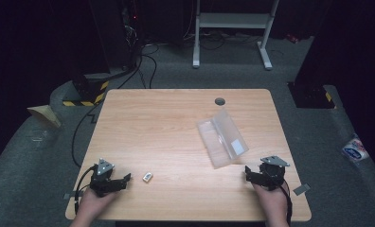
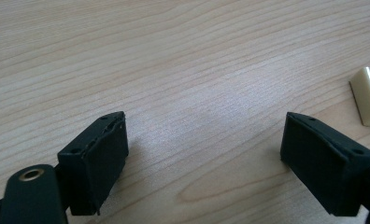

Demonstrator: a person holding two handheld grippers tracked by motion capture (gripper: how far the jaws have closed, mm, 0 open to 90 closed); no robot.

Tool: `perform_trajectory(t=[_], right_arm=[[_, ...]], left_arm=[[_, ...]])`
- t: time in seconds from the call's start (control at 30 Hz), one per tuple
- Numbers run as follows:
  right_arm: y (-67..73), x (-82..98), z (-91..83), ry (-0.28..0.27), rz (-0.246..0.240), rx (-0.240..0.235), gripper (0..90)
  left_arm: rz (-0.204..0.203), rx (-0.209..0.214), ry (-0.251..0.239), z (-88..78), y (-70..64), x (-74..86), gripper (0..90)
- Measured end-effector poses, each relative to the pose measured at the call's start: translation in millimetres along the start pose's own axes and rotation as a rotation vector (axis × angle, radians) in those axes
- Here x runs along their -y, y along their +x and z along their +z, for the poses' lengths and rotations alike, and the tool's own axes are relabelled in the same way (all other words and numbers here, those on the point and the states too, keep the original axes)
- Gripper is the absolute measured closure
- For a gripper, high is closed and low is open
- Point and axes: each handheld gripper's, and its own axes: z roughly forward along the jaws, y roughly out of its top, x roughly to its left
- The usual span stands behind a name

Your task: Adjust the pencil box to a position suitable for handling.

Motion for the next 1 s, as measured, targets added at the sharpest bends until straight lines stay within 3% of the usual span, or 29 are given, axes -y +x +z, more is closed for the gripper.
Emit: perform_trajectory(t=[0.23,0.43,0.67,1.0], right_arm=[[4.7,-3.2,-14.4,-0.059,0.016,-0.020,12.8],[7.3,-4.5,-21.6,-0.074,0.035,-0.037,13.8],[19.1,-8.7,-29.5,-0.108,0.015,-0.075,17.4],[40.6,-11.3,-26.1,-0.113,-0.026,-0.126,22.2]], left_arm=[[0.000,0.000,0.000,0.0,0.0,0.0,15.2],[0.001,0.001,0.000,0.0,0.1,0.0,15.2],[0.002,0.002,0.000,0.0,0.2,0.0,15.2],[-0.001,0.002,0.000,0.0,0.0,0.1,15.2]])
